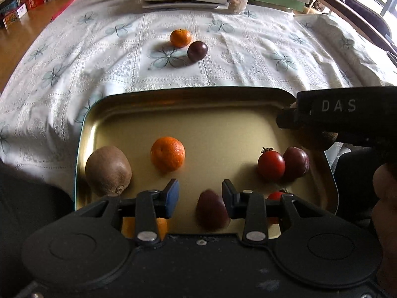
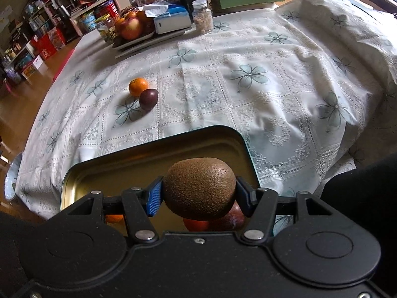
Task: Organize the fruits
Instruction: 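Lower the plum into the gold tray and open left gripper, then lower the brown kiwi into the tray and open right gripper, then lift both grippers from the tray and move toward the last orange and plum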
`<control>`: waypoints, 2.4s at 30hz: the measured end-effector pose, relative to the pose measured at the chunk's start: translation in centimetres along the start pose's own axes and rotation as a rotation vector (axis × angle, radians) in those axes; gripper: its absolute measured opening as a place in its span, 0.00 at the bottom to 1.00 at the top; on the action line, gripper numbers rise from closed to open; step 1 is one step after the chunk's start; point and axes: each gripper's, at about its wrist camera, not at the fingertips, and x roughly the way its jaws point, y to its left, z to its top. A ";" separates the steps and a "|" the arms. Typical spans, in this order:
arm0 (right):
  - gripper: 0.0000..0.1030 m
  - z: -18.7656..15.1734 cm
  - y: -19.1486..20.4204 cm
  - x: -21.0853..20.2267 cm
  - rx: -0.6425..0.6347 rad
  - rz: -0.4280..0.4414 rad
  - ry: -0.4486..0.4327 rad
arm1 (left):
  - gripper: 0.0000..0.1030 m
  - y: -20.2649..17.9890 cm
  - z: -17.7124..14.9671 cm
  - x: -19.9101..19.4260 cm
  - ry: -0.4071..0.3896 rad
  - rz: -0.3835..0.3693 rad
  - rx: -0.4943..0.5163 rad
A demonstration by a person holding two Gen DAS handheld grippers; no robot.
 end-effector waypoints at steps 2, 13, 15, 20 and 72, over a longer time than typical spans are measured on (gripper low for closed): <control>0.61 -0.1 0.2 0.1 -0.007 0.001 0.007 | 0.37 0.1 0.1 0.2 0.009 0.004 -0.013; 0.61 -0.4 0.4 1.0 -0.005 -0.014 0.066 | 0.37 1.9 0.7 -0.1 -0.034 0.087 -0.110; 0.61 -0.4 0.3 1.1 -0.004 -0.018 0.074 | 0.37 2.2 0.8 0.0 -0.026 0.091 -0.125; 0.61 -0.4 0.7 1.3 -0.029 -0.009 0.095 | 0.37 2.2 0.8 0.1 -0.027 0.101 -0.128; 0.61 -0.6 0.6 1.4 -0.013 0.001 0.114 | 0.37 1.9 0.8 0.0 -0.042 0.117 -0.115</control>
